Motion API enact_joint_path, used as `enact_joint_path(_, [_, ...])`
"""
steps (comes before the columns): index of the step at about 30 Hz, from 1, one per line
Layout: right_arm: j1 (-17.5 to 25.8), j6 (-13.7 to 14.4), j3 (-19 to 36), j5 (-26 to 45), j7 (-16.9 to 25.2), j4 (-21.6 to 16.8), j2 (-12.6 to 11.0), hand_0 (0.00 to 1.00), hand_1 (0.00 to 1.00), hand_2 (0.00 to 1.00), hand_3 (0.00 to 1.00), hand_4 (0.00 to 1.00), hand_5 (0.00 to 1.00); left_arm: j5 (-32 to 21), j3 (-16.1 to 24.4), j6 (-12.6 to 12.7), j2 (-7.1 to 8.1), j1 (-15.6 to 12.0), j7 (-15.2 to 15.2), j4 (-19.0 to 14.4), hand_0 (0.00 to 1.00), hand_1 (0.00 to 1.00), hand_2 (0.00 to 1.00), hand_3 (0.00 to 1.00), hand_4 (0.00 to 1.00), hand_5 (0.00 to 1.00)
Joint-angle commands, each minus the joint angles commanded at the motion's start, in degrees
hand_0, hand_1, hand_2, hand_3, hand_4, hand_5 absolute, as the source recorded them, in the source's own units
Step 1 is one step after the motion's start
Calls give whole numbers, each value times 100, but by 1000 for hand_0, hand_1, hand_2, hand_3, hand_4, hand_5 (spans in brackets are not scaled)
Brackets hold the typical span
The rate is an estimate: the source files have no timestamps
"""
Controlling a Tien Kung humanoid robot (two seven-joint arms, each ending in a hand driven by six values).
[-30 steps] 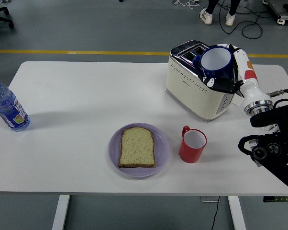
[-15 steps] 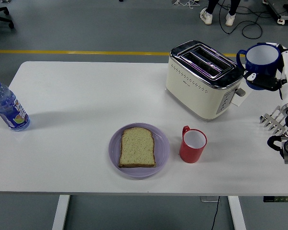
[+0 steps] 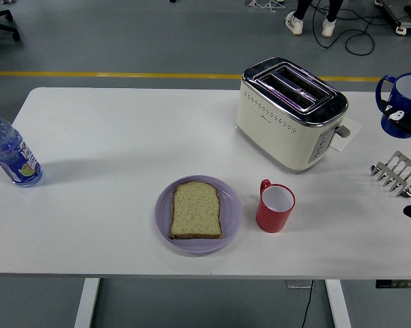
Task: Pick up the cup,pour liquid into bread,place the cup on the desk
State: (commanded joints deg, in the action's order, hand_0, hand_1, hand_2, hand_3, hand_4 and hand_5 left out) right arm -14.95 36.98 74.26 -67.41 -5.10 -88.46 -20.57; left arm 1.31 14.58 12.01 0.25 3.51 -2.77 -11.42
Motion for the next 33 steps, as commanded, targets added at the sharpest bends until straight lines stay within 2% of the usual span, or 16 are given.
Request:
enact_joint_path(3, [95, 0, 73, 168, 281, 32, 52, 553, 421, 539, 524, 613, 2, 0, -10, -1, -2, 5, -1, 1, 635, 646, 653, 506, 241, 851])
enact_joint_path(7, [294, 0, 142, 571, 969, 214, 178, 553, 421, 539, 524, 613, 2, 26, 14, -1, 4, 33, 0, -3, 635, 646, 653, 506, 241, 851])
enact_joint_path(15, [570, 0, 1, 955, 2079, 725, 353, 560, 421, 539, 525, 605, 2, 38, 62, -3, 8, 75, -1, -3, 634, 644, 653, 506, 242, 851])
enact_joint_path(18, [614, 0, -57, 1035, 2352, 931, 432, 560, 421, 539, 525, 605, 2, 39, 62, -2, 7, 80, -2, -3, 634, 644, 653, 506, 242, 851])
enact_joint_path(23, [662, 0, -147, 1165, 2537, 1146, 546, 560, 423, 539, 525, 604, 2, 46, 55, 0, 6, 91, -1, -5, 633, 643, 653, 506, 241, 851])
enact_joint_path(28, [699, 0, -254, 1251, 2929, 1461, 773, 557, 423, 541, 526, 598, 2, 37, 50, 3, 0, 97, 2, -6, 633, 645, 653, 506, 241, 853])
enact_joint_path(33, [708, 0, -413, 1369, 3287, 1748, 844, 554, 426, 545, 528, 592, 2, 28, 55, 1, 4, 102, 2, -7, 634, 645, 653, 506, 240, 852])
